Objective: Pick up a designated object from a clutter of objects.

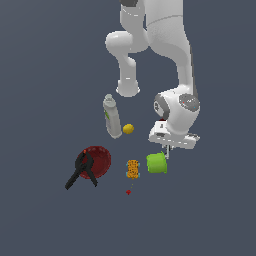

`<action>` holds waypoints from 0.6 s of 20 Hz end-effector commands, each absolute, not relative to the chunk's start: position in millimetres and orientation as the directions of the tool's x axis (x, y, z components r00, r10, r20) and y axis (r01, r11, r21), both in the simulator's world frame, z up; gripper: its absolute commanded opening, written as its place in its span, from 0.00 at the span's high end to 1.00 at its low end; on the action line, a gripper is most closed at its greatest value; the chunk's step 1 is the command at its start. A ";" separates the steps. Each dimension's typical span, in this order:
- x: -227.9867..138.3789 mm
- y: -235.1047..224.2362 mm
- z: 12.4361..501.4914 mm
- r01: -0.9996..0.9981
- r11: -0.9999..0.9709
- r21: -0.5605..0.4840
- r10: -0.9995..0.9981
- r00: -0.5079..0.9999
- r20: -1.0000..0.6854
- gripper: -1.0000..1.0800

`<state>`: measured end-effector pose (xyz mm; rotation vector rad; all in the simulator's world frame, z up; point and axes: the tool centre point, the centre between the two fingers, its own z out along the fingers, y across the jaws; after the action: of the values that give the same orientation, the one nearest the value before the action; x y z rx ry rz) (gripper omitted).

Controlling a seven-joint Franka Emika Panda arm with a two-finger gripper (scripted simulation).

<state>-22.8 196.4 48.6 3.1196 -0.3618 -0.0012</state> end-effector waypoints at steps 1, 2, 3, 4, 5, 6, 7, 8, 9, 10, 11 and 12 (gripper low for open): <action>-26.7 185.3 63.1 -0.229 -0.973 0.001 -0.229 0.973 0.000 1.00; -28.5 180.4 69.6 -0.229 -0.973 0.001 -0.229 0.973 0.000 1.00; -30.5 175.1 76.5 -0.229 -0.973 0.001 -0.229 0.973 0.000 1.00; -32.6 169.7 83.8 -0.229 -0.973 0.001 -0.229 0.973 0.001 1.00; -34.7 164.1 91.1 -0.229 -0.973 0.001 -0.229 0.973 0.001 1.00; -36.9 158.6 98.5 -0.229 -0.973 0.001 -0.229 0.973 0.001 1.00; -39.0 153.0 106.0 -0.229 -0.973 0.001 -0.229 0.973 0.001 1.00; -41.1 147.4 113.4 -0.229 -0.973 0.001 -0.229 0.973 0.001 1.00; -43.2 141.8 120.9 -0.229 -0.973 0.001 -0.229 0.973 0.001 1.00; -45.3 136.2 128.4 -0.229 -0.973 0.001 -0.229 0.973 0.000 1.00; -47.4 130.6 135.9 -0.229 -0.973 0.001 -0.229 0.973 0.000 1.00; -49.5 125.1 143.5 -0.229 -0.973 0.001 -0.229 0.973 0.000 1.00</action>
<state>-45.9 133.5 131.9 3.1192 -0.3625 0.0001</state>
